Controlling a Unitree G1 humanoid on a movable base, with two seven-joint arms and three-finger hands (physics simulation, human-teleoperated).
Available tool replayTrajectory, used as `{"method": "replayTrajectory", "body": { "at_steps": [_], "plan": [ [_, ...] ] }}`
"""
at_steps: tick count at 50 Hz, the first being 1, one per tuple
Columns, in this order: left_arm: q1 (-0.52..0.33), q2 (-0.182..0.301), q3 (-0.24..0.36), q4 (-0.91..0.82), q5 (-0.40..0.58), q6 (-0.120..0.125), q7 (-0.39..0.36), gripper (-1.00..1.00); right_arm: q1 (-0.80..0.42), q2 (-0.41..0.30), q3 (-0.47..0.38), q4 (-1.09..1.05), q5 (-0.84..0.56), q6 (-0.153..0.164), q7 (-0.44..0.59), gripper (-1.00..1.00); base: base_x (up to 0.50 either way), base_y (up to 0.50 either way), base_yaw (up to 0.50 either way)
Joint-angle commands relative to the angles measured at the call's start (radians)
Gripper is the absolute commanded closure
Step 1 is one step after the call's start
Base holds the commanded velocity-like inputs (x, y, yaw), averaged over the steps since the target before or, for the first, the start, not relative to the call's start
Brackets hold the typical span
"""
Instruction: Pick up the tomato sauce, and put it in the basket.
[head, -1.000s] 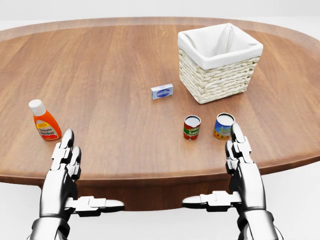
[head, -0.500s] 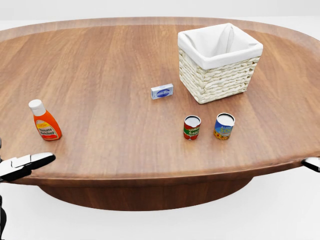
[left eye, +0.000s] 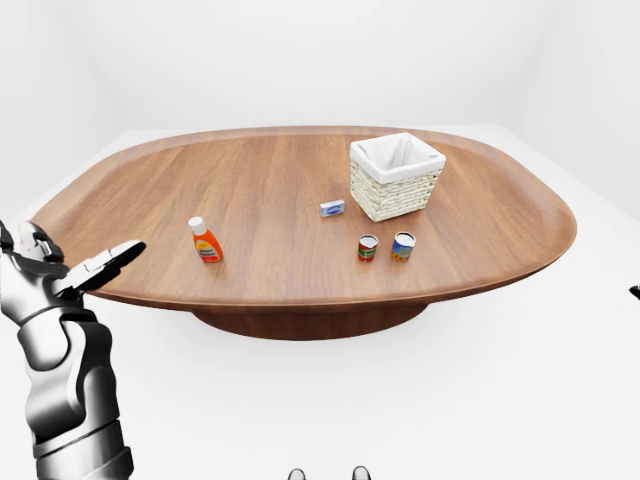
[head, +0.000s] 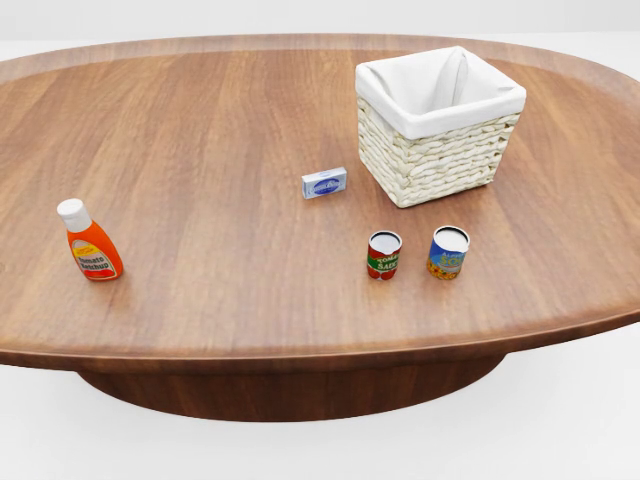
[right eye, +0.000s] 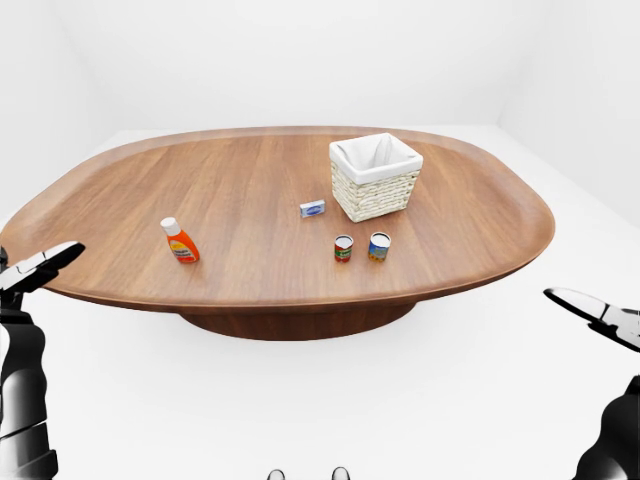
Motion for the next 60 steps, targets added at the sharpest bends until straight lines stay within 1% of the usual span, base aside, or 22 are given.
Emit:
{"method": "replayTrajectory", "body": {
  "at_steps": [1,9,60],
  "plan": [
    [-0.004,0.023,0.022,0.004,-0.030,0.000,0.038,-1.00,0.007,-0.005,-0.023,-0.007,0.025,0.000,-0.001,-1.00,0.00,0.00,0.00],
    [-0.005,0.024,0.021,0.013,-0.030,0.000,0.047,-1.00,0.006,-0.003,-0.012,0.001,0.021,0.000,0.000,-1.00,0.00,-0.10,0.00],
    [-0.004,0.020,0.015,0.018,-0.032,0.000,0.048,-1.00,0.008,0.001,-0.006,0.012,0.019,0.000,0.008,-1.00,0.00,-0.26,0.00]
  ]
}}
